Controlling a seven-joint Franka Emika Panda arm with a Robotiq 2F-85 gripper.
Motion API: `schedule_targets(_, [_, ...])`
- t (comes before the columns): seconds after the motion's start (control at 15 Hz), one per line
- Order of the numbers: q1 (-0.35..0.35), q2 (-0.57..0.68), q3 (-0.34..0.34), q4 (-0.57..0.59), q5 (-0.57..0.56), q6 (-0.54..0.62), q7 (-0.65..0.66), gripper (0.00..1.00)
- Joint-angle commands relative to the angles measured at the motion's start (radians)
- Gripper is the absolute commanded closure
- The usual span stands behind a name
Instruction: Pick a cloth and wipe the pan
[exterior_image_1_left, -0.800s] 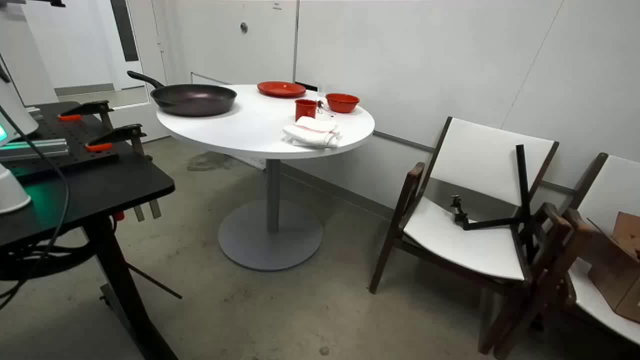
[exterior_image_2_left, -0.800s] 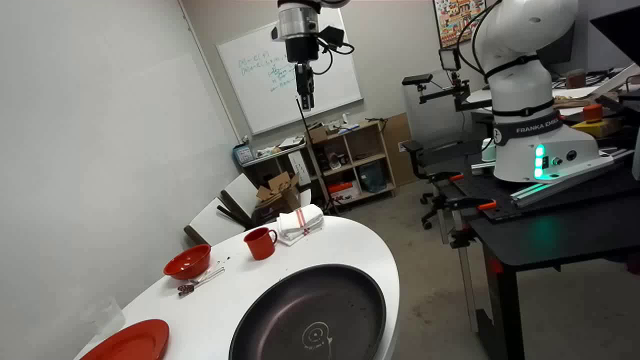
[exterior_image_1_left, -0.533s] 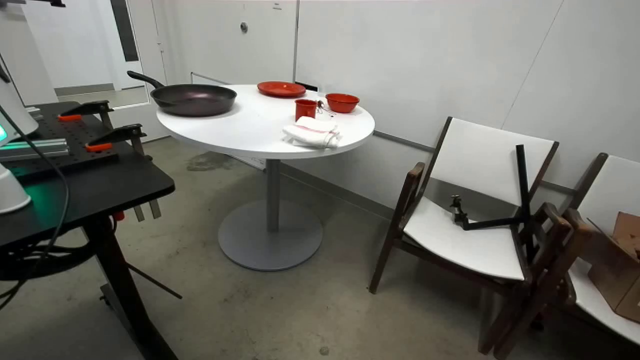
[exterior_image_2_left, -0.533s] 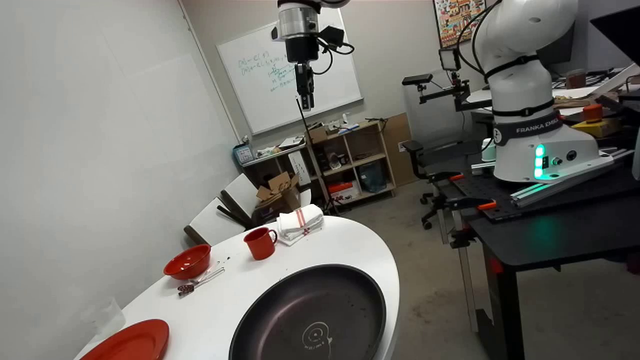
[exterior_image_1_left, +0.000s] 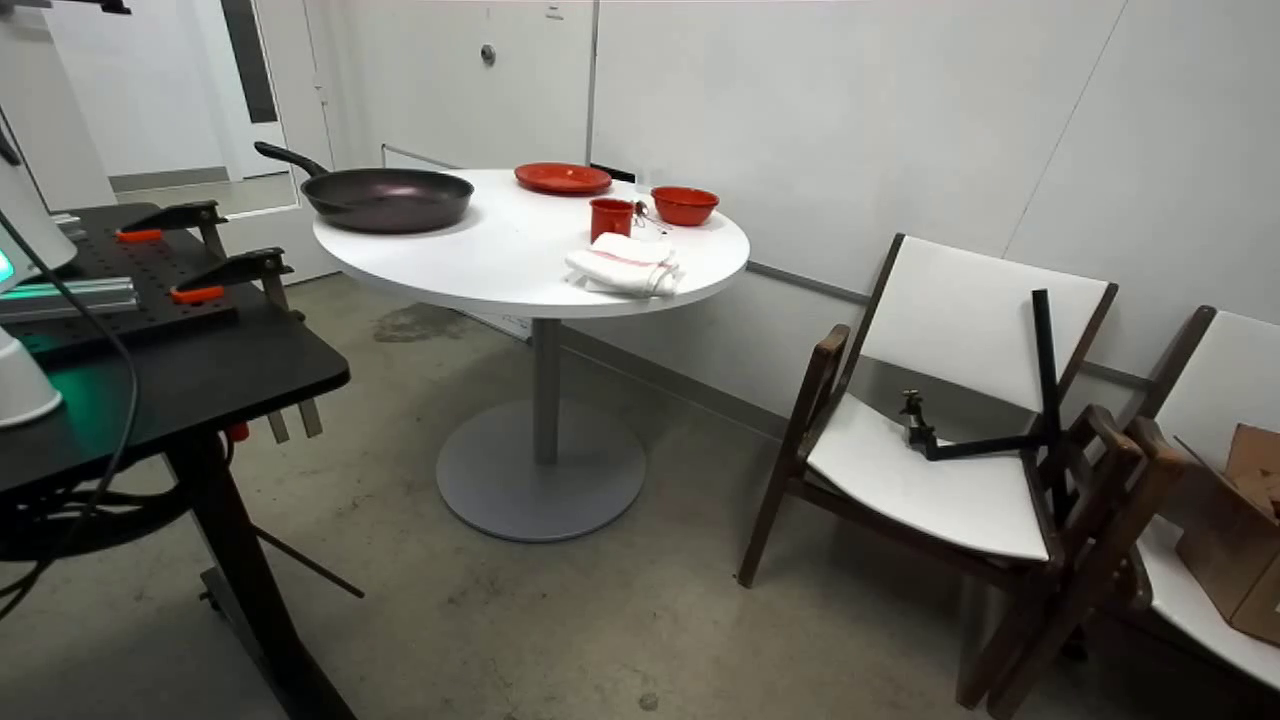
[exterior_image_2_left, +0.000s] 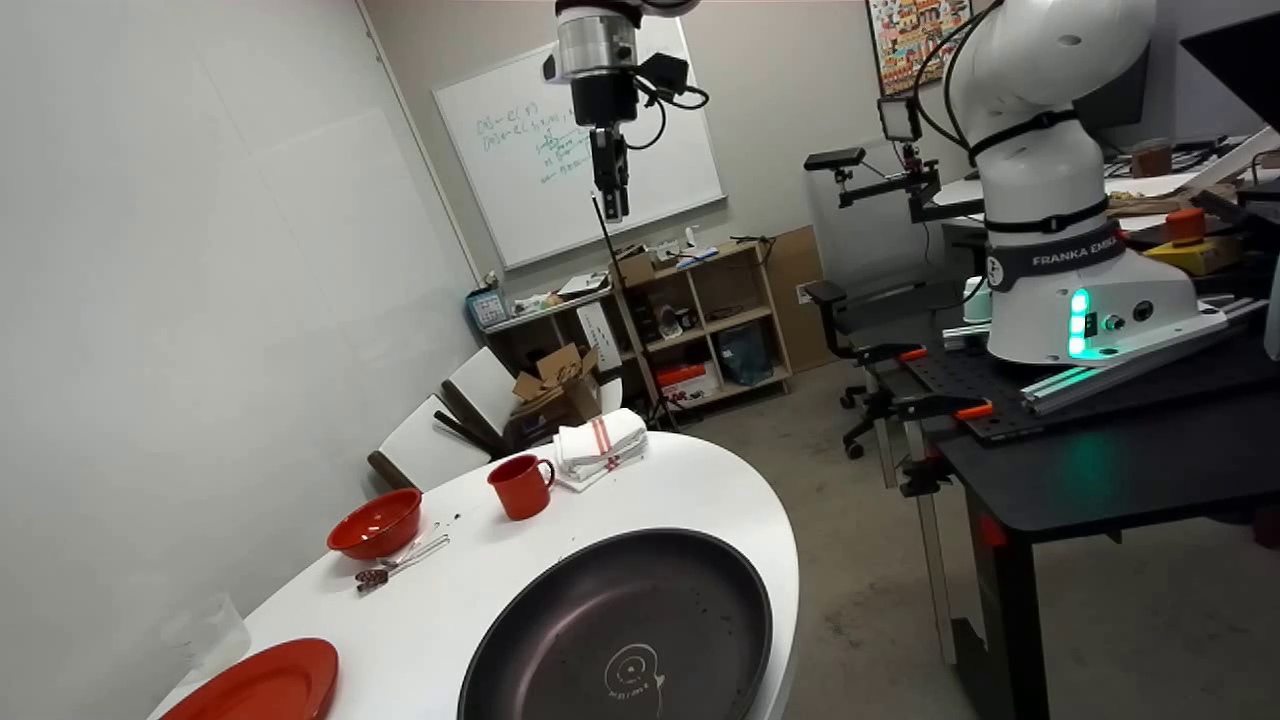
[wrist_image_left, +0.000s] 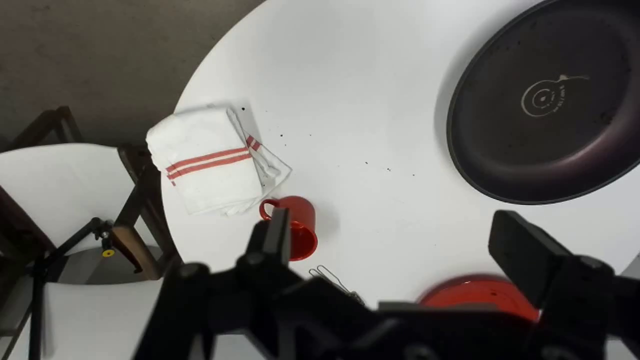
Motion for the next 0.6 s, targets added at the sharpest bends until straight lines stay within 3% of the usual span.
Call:
schedule_targets(0.0, [-0.012, 0.047, -0.017, 0.020, -0.017, 0.032, -0.003, 0.00])
schedule_targets(0.53, [-0.029, 0.321, -0.103, 0.099, 0.073, 0.232, -0.094, 0.00])
